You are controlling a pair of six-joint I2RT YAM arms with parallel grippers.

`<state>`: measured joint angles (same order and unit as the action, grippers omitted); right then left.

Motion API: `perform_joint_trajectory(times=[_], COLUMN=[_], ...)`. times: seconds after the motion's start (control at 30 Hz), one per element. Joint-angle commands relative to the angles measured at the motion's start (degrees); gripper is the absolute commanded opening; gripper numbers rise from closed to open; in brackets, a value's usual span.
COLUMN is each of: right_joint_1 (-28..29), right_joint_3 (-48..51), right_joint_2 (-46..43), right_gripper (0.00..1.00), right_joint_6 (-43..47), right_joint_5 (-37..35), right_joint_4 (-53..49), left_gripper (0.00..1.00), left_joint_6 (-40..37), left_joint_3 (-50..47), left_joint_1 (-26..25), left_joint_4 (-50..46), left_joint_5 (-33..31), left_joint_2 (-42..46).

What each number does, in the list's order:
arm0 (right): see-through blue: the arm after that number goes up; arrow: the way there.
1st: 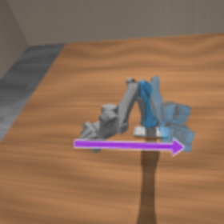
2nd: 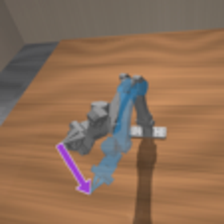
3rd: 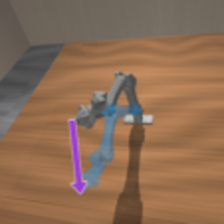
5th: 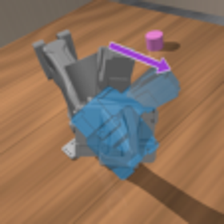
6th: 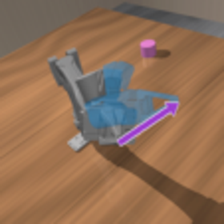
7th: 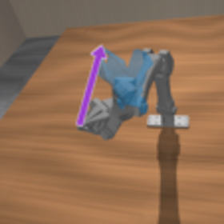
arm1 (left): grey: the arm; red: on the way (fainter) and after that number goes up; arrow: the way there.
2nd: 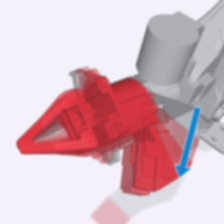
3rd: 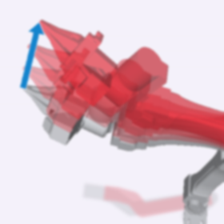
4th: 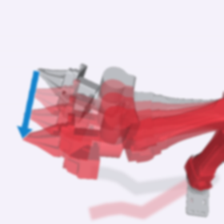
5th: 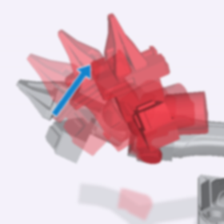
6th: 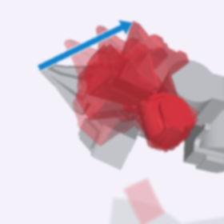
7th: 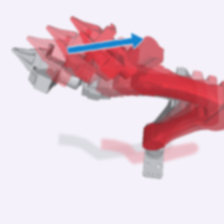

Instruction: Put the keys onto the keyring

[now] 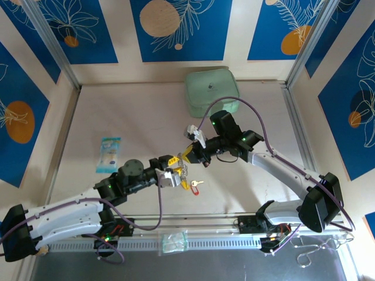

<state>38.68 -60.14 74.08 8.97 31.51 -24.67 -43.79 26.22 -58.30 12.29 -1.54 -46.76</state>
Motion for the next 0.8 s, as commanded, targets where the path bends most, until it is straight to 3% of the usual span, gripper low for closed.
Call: perform_joint_trajectory(times=[0.0,0.1,0.27,0.4,0.53,0.77], right_joint_1=[0.01,-0.09,0.16,0.26,0.43,0.59], right_joint_3=[-2.08,-2.26,-1.91,-2.09,-1.68,-1.91], right_joint_2=[-0.01,-0.38,-0.94,-1.09,-1.97,-2.12], right_gripper=[0.0,0.0,0.0,0.0,0.0,0.0], right_joint_6=[0.44,0.43,2.24,5.89,10.22,14.87], right_joint_5=[0.79,-0.76,-2.12,-3.02,-2.14,0.53], right_joint_4=[0.46,-0.18,-0.46,-1.12,-0.68,-1.77], left_gripper=[0.41,0.46,0.6,0.62,0.62,0.54], left_joint_6=[0.47,4.25,18.35,27.38,31.78,28.56], left_joint_3=[1.78,1.12,5.54,11.54,12.8,13.6], left_joint_1=[-0.32,-0.24,1.36,7.52,14.78,17.48], left_joint_4=[-2.19,-1.55,-8.44,-19.11,-19.79,-16.38], left_joint_5=[0.13,-3.0,-7.25,3.71,17.43,30.92], left_joint_2=[2.73,4.92,5.34,2.68,0.82,-6.0])
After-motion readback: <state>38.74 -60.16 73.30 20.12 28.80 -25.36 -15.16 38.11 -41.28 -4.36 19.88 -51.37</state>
